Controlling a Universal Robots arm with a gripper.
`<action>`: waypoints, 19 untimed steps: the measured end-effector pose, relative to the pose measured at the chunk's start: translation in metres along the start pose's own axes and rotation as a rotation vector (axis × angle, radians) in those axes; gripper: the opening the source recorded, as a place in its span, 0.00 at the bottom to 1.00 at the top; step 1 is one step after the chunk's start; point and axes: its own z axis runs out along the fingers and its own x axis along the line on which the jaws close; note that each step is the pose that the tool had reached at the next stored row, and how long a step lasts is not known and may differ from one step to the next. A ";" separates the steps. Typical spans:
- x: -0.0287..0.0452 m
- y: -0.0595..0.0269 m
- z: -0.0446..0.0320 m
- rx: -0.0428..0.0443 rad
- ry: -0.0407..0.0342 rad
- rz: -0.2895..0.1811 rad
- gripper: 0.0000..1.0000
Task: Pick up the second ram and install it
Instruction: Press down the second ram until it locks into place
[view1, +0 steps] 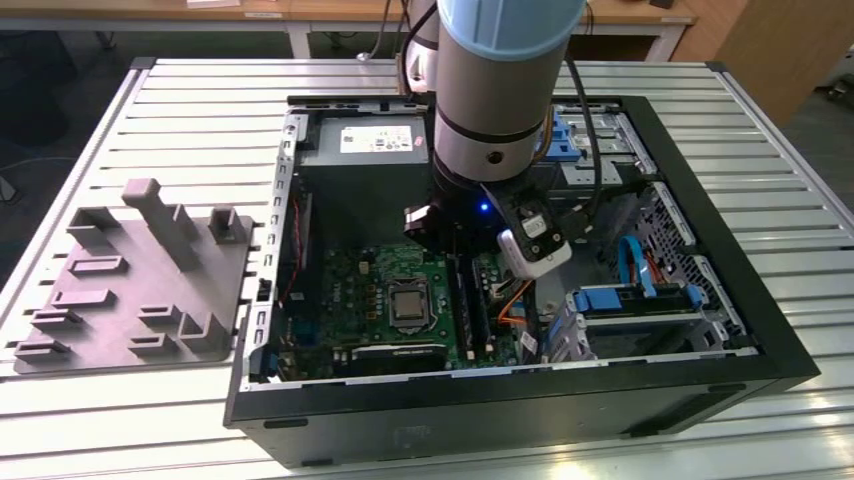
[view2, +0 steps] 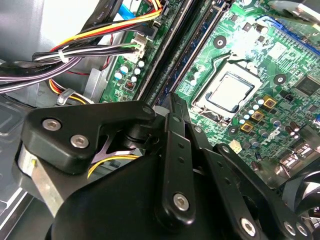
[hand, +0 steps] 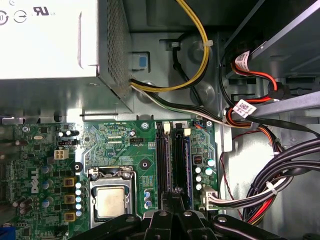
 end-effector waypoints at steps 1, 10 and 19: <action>0.0000 0.0000 0.0000 0.0000 0.0000 0.000 0.10; 0.0002 0.0035 0.0004 -0.0014 0.0001 0.000 0.10; 0.0012 0.0196 0.0052 -0.0022 0.0001 0.000 0.10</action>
